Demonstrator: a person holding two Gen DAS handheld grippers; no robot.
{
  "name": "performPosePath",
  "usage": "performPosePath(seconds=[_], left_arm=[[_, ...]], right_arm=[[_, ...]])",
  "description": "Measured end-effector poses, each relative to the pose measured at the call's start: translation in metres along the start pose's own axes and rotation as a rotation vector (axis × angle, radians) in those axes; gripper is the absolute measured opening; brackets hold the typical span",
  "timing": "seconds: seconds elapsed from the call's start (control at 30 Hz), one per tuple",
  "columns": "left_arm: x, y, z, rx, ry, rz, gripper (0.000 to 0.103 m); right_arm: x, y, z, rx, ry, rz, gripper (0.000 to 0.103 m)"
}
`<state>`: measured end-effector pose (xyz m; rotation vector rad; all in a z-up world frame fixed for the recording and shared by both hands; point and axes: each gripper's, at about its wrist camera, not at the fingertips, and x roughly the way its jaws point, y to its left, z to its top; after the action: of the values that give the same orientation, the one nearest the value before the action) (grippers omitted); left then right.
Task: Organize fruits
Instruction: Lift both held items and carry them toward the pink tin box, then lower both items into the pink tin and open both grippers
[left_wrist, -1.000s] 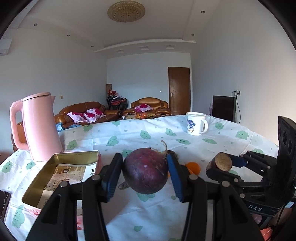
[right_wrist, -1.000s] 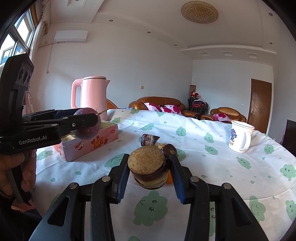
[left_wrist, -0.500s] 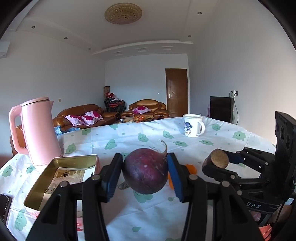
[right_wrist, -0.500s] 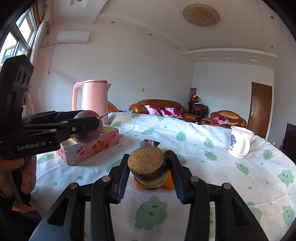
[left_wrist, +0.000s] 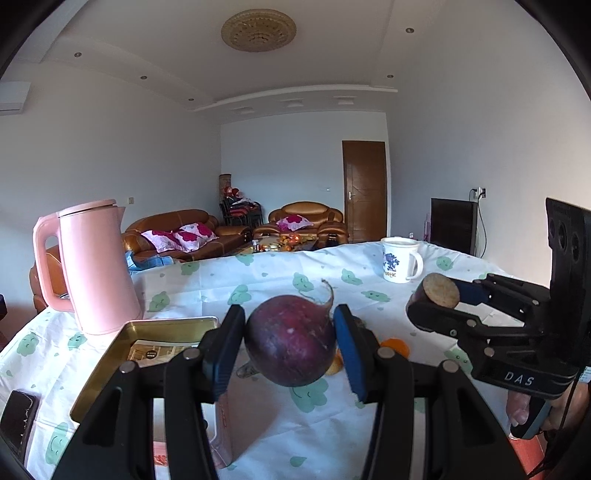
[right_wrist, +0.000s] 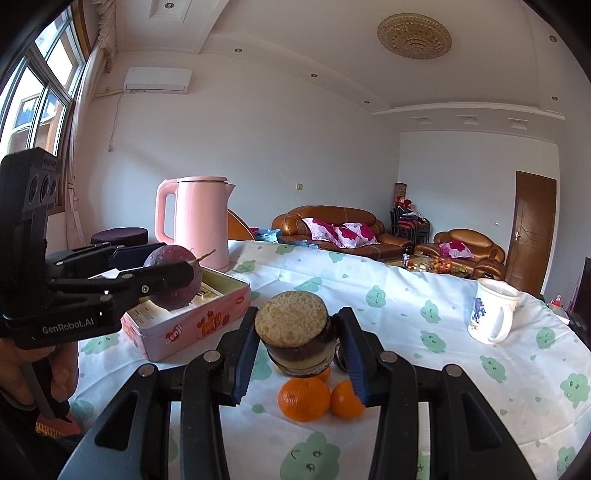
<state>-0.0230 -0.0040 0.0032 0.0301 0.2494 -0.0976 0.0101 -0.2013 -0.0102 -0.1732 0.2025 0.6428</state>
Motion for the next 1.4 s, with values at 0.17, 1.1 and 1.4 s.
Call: performPosePath(seconds=[0.17,1.1,1.4], left_arm=[[0.002,0.010,0.003,-0.010,0.006,0.026,0.051],[0.018,0.088,0.002,-0.084,0.081,0.186,0.051],[0.036,0.115,-0.006,-0.087,0.142,0.232,0.051]], right_arm=[[0.008,0.001,0.014,-0.005,-0.005,0.022,0.045],[0.084,0.040,0.085,-0.053,0.029,0.181,0.045],[0.121,0.071,0.083,-0.089,0.085,0.232,0.045]])
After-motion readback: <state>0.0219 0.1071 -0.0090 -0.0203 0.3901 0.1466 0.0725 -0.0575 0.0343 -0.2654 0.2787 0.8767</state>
